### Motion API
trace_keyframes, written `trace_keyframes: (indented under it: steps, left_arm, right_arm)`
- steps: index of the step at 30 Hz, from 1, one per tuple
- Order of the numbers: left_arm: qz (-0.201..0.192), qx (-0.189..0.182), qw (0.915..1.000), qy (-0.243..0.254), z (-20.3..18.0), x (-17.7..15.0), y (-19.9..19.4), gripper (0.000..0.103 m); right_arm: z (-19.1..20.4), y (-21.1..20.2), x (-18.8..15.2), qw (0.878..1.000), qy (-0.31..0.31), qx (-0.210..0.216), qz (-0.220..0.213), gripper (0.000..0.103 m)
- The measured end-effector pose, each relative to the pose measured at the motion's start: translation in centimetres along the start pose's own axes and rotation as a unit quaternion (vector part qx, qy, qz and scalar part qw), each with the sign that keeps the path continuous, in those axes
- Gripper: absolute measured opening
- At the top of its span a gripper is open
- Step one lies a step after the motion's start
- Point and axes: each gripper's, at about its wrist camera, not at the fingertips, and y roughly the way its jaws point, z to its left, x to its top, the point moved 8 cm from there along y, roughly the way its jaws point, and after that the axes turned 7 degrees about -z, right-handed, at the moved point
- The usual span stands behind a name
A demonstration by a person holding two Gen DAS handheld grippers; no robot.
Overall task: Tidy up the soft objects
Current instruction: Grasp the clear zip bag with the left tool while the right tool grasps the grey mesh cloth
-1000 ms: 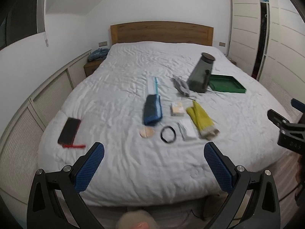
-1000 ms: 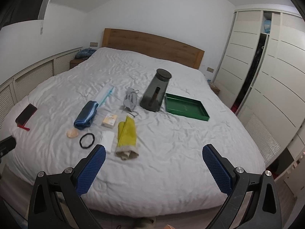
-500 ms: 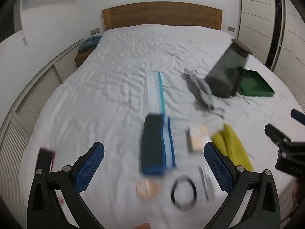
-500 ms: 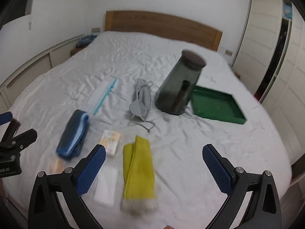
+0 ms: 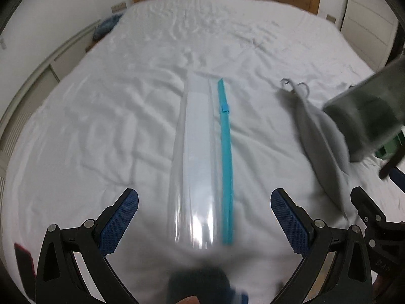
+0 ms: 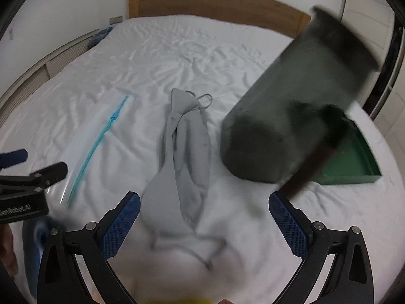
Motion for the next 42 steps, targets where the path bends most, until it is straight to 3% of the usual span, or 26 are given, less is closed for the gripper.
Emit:
trace_keyframes:
  steps: [3,12,21,22,26,32,36,38,42]
  left_arm:
    - [0.021,0.019,0.9995,0.010,0.1,0.7,2.3,0.102]
    - [0.095,0.025,0.9950,0.016,-0.9,1.4,7.0,0.102]
    - [0.160,0.040,0.9863,0.011,-0.6,2.0,10.6,0.102]
    - [0.164,0.041,0.9856,0.011,-0.6,2.0,11.1,0.102]
    - [0.167,0.044,0.9850,0.012,-0.6,2.2,11.6,0.101]
    - [0.166,0.032,0.9854,0.021,-2.4,2.2,11.3,0.075]
    - [0.165,0.030,0.9856,0.022,-3.3,2.9,11.2,0.053]
    - [0.163,0.029,0.9859,0.025,-3.6,3.2,11.0,0.041]
    - [0.155,0.028,0.9872,0.029,-4.1,3.8,10.8,0.008]
  right_arm:
    - [0.3,2.6,0.8,1.000,0.004,0.007,0.015,0.103]
    - [0.8,11.0,0.9,0.996,0.013,0.020,0.081,0.103]
    - [1.0,15.1,-0.2,0.989,0.032,0.047,0.137,0.103]
    - [1.1,15.5,-0.2,0.988,0.032,0.049,0.141,0.102]
    - [1.5,16.3,-0.3,0.988,0.023,0.058,0.145,0.080]
    - [2.4,16.0,-0.2,0.988,0.006,0.067,0.142,0.043]
    - [3.1,16.0,0.0,0.987,-0.006,0.072,0.142,0.016]
    - [2.8,15.7,0.2,0.987,-0.008,0.076,0.142,0.012]
    - [3.0,15.1,0.4,0.988,-0.013,0.078,0.133,0.010]
